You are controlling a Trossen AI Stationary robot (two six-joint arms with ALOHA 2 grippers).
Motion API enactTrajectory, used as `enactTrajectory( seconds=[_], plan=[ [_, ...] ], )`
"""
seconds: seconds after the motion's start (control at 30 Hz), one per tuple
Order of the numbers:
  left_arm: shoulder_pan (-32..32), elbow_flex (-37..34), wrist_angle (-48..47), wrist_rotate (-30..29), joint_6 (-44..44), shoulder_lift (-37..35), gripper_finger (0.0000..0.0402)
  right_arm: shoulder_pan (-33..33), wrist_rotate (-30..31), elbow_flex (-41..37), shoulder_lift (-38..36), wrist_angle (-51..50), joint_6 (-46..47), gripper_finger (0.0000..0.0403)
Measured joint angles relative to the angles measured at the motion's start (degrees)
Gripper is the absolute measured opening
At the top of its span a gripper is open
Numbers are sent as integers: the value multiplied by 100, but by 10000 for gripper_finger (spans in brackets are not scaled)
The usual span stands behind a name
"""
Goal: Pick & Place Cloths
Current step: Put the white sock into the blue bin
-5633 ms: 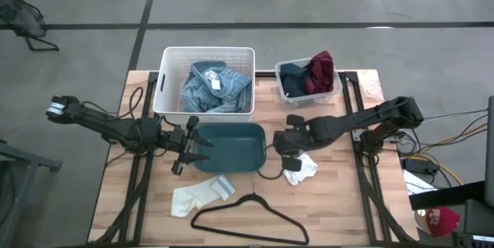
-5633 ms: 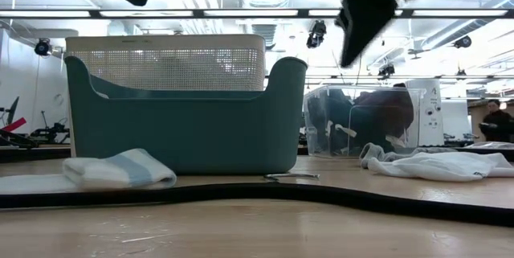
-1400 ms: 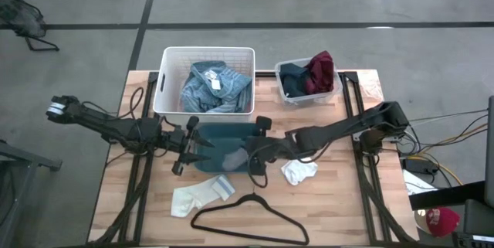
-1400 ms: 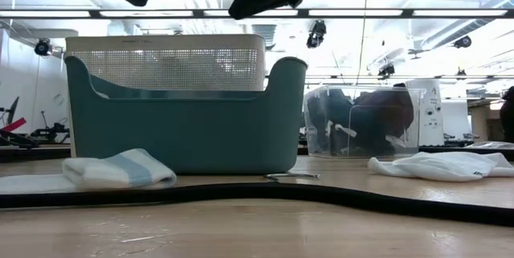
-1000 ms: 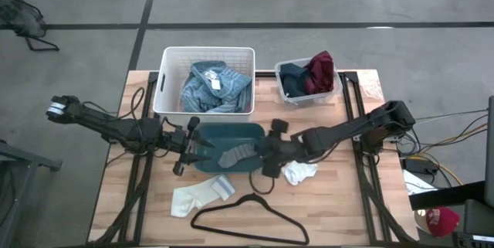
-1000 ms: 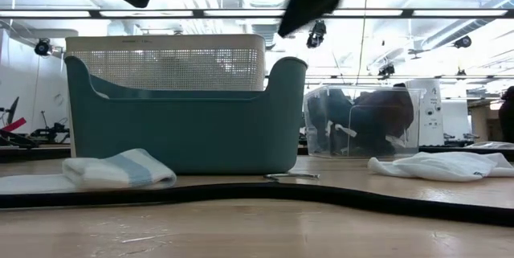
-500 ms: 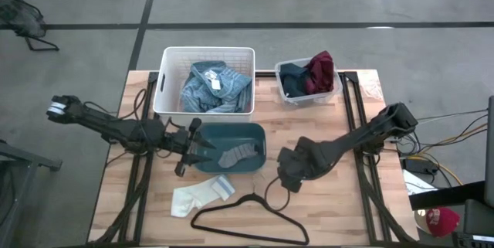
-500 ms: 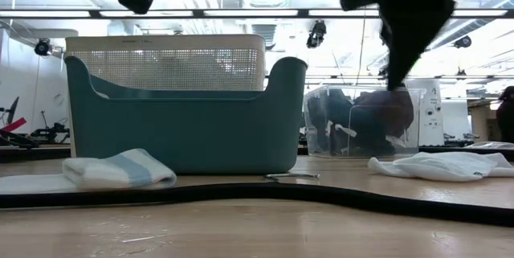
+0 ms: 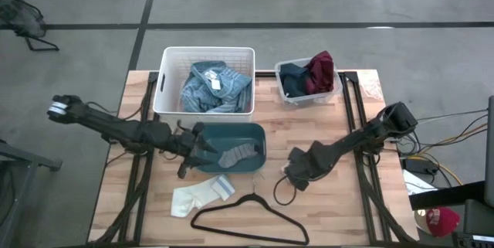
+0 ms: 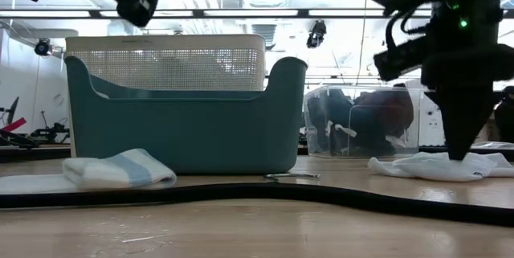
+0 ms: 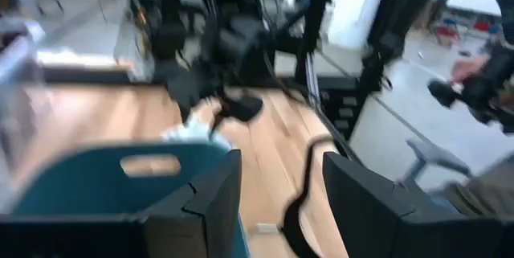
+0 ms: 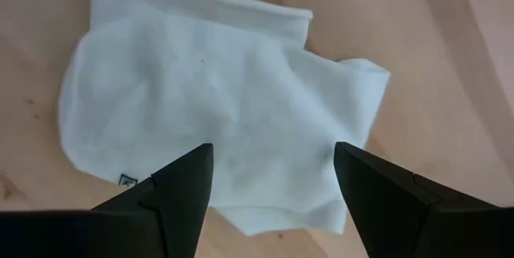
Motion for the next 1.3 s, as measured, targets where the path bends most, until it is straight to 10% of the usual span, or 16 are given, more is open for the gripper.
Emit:
enactTrajectory(
  seconds=[0.5,0.97,1.3],
  plan=[
    [4,2,281,35,-30,336,182,-54,48,-359,0,1018,-443,190],
    [4,3,879,13,434,288,182,-107,55,-213,0,1232,-1155,18],
    [4,9,516,11,269,281,182,-103,213,263,0,1036,-1514,13]
  ],
)
